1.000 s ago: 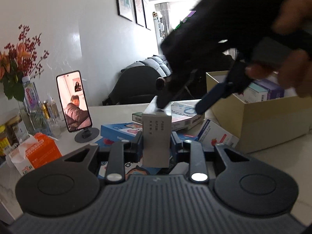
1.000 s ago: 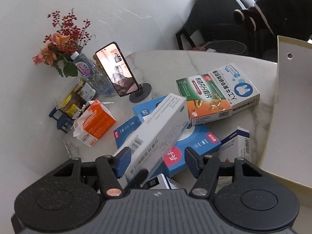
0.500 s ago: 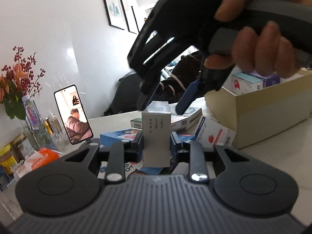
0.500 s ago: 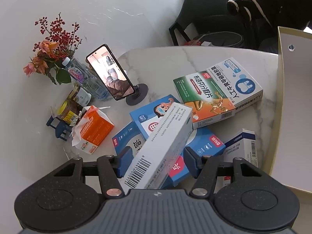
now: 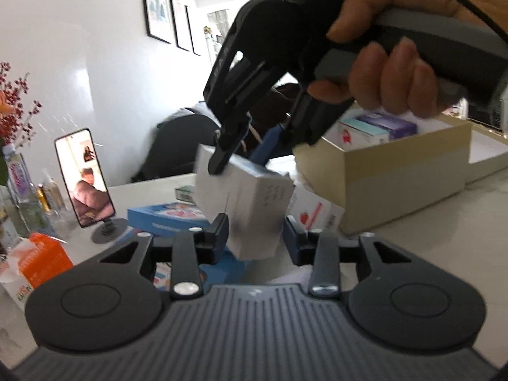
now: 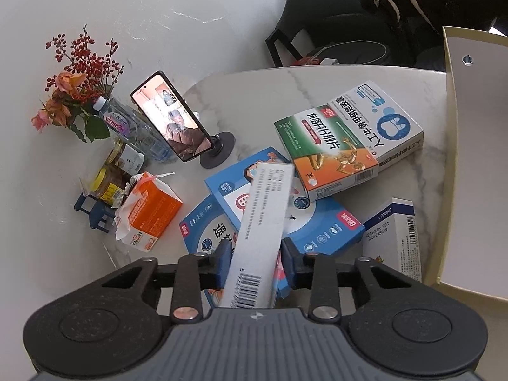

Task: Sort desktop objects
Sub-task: 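Grasp the white box with the right gripper while the left gripper releases it, then carry the white box with the right gripper into the tan box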

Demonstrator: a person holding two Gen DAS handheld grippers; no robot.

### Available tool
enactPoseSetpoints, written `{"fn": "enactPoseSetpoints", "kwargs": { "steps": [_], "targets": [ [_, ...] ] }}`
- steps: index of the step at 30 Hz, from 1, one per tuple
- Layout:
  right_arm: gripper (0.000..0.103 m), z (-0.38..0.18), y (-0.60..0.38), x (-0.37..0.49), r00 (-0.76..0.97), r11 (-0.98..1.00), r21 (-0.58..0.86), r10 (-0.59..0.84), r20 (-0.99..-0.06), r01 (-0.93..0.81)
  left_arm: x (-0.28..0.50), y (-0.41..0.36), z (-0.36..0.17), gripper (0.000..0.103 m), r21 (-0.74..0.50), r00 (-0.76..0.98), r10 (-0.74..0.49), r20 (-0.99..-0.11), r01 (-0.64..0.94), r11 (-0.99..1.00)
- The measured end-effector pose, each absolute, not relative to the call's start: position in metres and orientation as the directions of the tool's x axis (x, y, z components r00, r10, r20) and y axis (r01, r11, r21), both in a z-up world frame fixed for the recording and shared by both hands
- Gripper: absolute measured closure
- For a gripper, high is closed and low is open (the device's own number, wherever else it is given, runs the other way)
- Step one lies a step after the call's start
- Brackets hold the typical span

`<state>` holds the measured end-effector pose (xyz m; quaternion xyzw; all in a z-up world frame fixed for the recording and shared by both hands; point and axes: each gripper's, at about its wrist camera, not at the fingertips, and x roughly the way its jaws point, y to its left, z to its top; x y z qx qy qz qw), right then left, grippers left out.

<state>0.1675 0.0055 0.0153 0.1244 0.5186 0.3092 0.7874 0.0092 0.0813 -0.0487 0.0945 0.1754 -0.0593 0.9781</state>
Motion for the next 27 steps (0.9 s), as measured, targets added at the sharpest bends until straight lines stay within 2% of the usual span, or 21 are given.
{"fn": "enactPoseSetpoints", "kwargs": {
  "steps": [16, 27],
  "targets": [
    [0.072, 0.036, -0.025, 0.174, 0.342, 0.792, 0.51, 0.607, -0.717, -0.337, 0.013, 0.108, -0.049, 0.059, -0.001, 0.899, -0.153, -0.41, 0.167, 0.986],
    [0.072, 0.078, -0.097, 0.192, 0.496, 0.835, 0.486, 0.547, -0.675, -0.259, 0.023, 0.113, -0.05, 0.058, -0.027, 0.894, -0.142, -0.425, 0.145, 0.989]
  ]
}}
